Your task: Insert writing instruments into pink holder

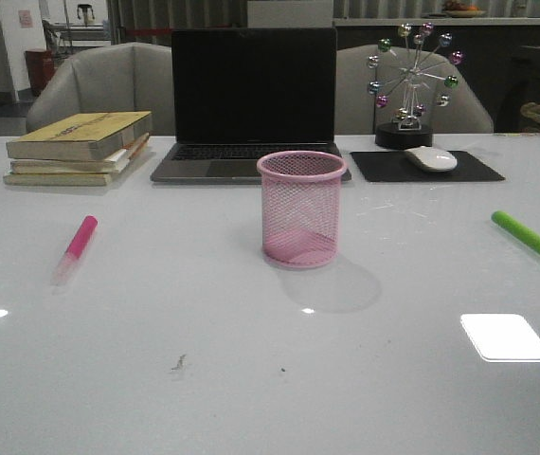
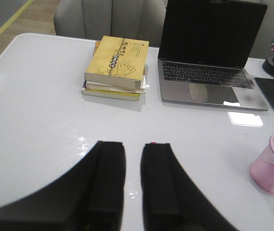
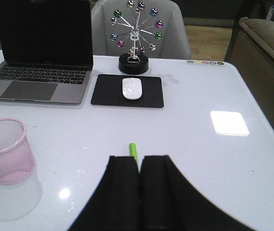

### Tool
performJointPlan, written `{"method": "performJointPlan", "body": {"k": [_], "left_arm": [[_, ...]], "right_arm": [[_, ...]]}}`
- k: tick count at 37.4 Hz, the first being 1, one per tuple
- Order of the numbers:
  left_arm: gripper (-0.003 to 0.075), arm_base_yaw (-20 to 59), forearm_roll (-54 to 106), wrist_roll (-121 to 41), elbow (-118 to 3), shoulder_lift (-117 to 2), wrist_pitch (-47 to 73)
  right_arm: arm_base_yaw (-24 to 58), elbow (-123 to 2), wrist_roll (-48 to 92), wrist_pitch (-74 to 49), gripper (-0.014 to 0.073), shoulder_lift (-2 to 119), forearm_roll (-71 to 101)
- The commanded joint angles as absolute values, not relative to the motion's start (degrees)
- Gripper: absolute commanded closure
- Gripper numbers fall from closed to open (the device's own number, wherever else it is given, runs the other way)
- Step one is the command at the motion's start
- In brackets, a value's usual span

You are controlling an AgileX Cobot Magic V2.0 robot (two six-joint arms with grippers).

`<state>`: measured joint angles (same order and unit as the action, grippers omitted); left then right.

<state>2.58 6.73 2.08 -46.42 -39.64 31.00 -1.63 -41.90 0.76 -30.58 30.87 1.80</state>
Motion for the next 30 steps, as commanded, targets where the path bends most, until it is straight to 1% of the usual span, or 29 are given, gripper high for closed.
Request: {"method": "performJointPlan", "body": {"k": [1, 2, 4, 6, 12, 20, 24, 30], "left_arm": [[0.0393, 2.43, 7.4, 2.65, -48.65, -39.97, 26.48], [0.0384, 2.43, 7.4, 2.65, -48.65, -39.97, 26.48], [0.0386, 2.43, 7.4, 2.65, -48.65, -39.97, 26.48], [0.0387, 2.43, 7.4, 2.65, -48.65, -39.97, 26.48], [0.0387, 2.43, 7.4, 2.65, -48.65, -39.97, 26.48], [0.0387, 2.43, 7.4, 2.65, -48.65, -39.97, 26.48], [0.0387, 2.43, 7.4, 2.65, -48.65, -39.97, 26.48], [0.0387, 2.43, 7.4, 2.65, -48.65, -39.97, 26.48]], "right_arm": [[-2.03, -43.78, 0.84, -25.79, 0.034, 31.39, 1.82], [-2.03, -43.78, 0.84, -25.85, 0.0293, 31.39, 1.69], [-2.03, -43.78, 0.84, -26.05, 0.0225, 31.39, 1.27], [-2.03, -43.78, 0.84, -26.05, 0.02, 31.39, 1.27], [-2.03, -43.78, 0.84, -26.31, 0.02, 31.39, 1.31], [-2.03, -44.76, 0.84, -31.68, 0.02, 32.46, 2.38], [-2.03, -48.41, 0.84, -35.35, 0.02, 36.24, 3.35], [-2.03, -58.09, 0.84, -41.44, 0.02, 47.33, 3.76]]}}
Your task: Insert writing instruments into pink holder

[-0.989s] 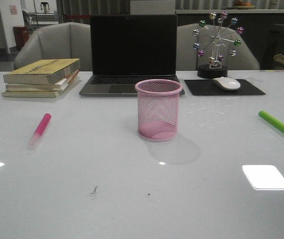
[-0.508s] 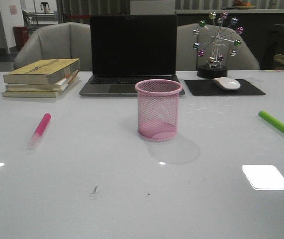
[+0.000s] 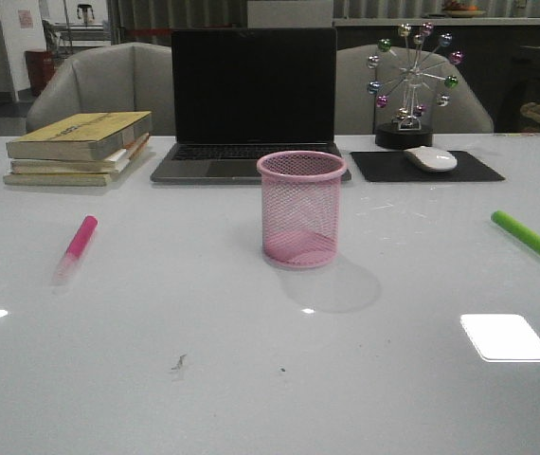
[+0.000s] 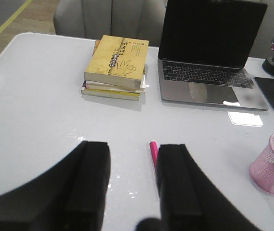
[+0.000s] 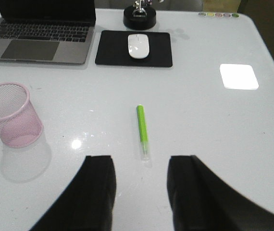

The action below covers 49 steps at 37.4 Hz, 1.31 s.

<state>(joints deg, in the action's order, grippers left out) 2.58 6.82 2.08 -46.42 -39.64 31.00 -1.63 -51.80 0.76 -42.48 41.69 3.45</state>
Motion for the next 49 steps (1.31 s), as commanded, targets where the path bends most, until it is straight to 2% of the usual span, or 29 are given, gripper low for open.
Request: {"method": "performJointPlan", "body": {"k": [1, 18, 28, 36, 49], "left_arm": [[0.0387, 2.43, 7.4, 2.65, -48.65, -39.97, 26.48], [0.0387, 2.43, 7.4, 2.65, -48.65, -39.97, 26.48], [0.0387, 2.43, 7.4, 2.65, -48.65, -39.97, 26.48], [0.0387, 2.43, 7.4, 2.65, -48.65, -39.97, 26.48], [0.0387, 2.43, 7.4, 2.65, -48.65, -39.97, 26.48]], "right_arm": [[-2.03, -59.61, 0.84, -42.33, 0.02, 49.09, 3.76], [-2.03, -90.12, 0.89, -62.17, 0.02, 87.89, 3.76], [-2.03, -105.17, 0.93, -68.81, 0.02, 107.27, 3.76], [-2.03, -113.72, 0.93, -69.42, 0.02, 116.19, 3.76], [-2.03, -114.37, 1.1, -67.07, 0.0209, 120.16, 0.0]]}}
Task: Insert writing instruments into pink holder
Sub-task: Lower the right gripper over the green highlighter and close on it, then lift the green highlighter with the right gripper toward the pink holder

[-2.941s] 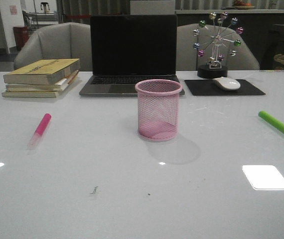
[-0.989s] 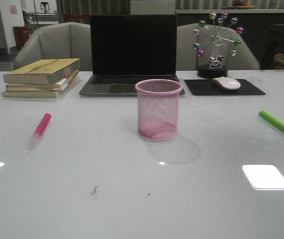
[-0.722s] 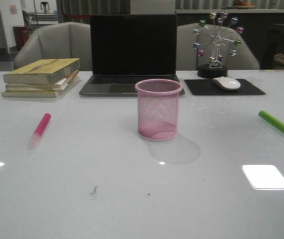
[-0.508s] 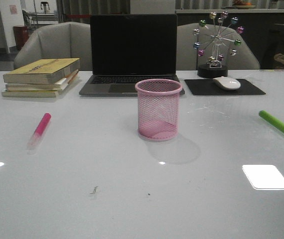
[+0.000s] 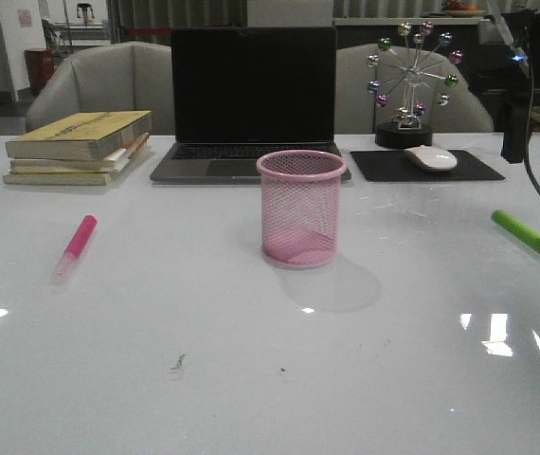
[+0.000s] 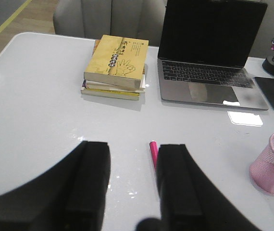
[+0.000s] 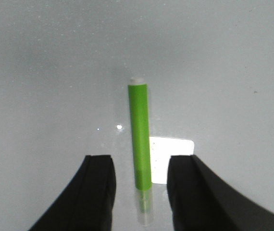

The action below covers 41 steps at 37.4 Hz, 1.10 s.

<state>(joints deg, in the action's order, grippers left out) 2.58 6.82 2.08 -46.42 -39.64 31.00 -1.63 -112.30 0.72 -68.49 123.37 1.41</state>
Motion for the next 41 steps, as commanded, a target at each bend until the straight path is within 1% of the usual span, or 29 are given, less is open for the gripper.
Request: {"method": "performJointPlan", "body": {"k": [1, 12, 23, 33, 41], "left_arm": [[0.0387, 2.43, 7.4, 2.65, -48.65, -39.97, 26.48], [0.0387, 2.43, 7.4, 2.65, -48.65, -39.97, 26.4], [0.0387, 2.43, 7.4, 2.65, -48.65, -39.97, 26.25], [0.0387, 2.43, 7.4, 2.65, -48.65, -39.97, 26.09], [0.0387, 2.43, 7.4, 2.65, -48.65, -39.97, 26.09]], "right_arm": [[-2.03, -114.37, 1.14, -67.07, 0.0209, 120.47, 0.0], [-2.03, -112.06, 1.52, -65.79, 0.0209, 123.52, 1.29], [-2.03, -108.4, 1.64, -61.85, 0.0209, 124.3, 1.51], [-2.03, -108.32, 1.64, -58.73, 0.0209, 124.98, 1.51], [-2.03, -108.32, 1.64, -58.68, 0.0209, 126.46, 1.56]]}}
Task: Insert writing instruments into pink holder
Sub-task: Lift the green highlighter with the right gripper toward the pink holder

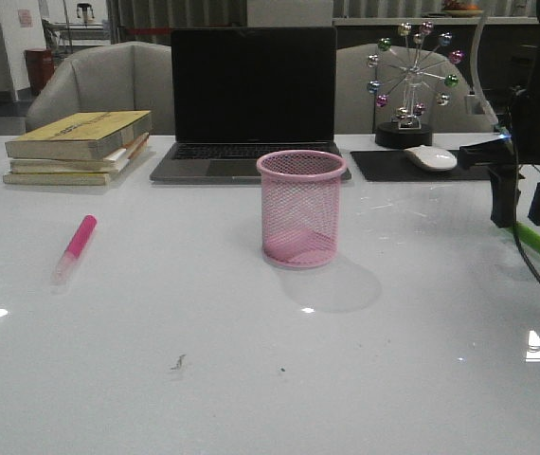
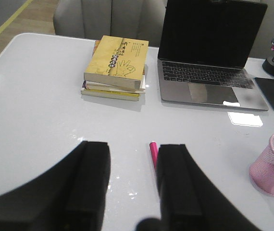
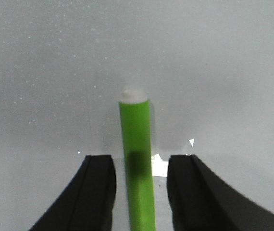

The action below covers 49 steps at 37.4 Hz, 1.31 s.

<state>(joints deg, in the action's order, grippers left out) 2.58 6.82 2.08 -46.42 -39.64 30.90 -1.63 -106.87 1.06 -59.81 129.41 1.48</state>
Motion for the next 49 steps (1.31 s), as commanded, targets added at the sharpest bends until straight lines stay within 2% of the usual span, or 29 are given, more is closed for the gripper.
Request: {"method": "performJointPlan", "body": {"k": [1, 8, 18, 26, 36, 49], "left_arm": [[0.0387, 2.43, 7.4, 2.65, -48.65, -39.97, 26.09], [0.0387, 2.43, 7.4, 2.65, -48.65, -39.97, 26.0], [0.0387, 2.43, 7.4, 2.65, -48.65, -39.97, 26.0], [0.0387, 2.43, 7.4, 2.65, -48.65, -39.97, 26.0], [0.0387, 2.43, 7.4, 2.65, -48.65, -39.97, 26.0], [0.0387, 2.43, 7.4, 2.65, -48.65, -39.97, 26.0]], "right_arm": [[-2.03, -108.32, 1.64, -58.8, 0.0209, 126.71, 1.65], [-2.03, -108.32, 1.64, -59.46, 0.0233, 128.38, 2.06], [-2.03, -108.38, 1.64, -60.48, 0.0575, 129.05, 2.11], [-1.82, -108.43, 1.75, -60.31, 0.0564, 127.48, 2.11], [0.12, -108.43, 1.75, -56.9, 0.0564, 117.67, 2.25], [9.16, -108.38, 1.7, -42.76, 0.0564, 106.26, 2.7]]}}
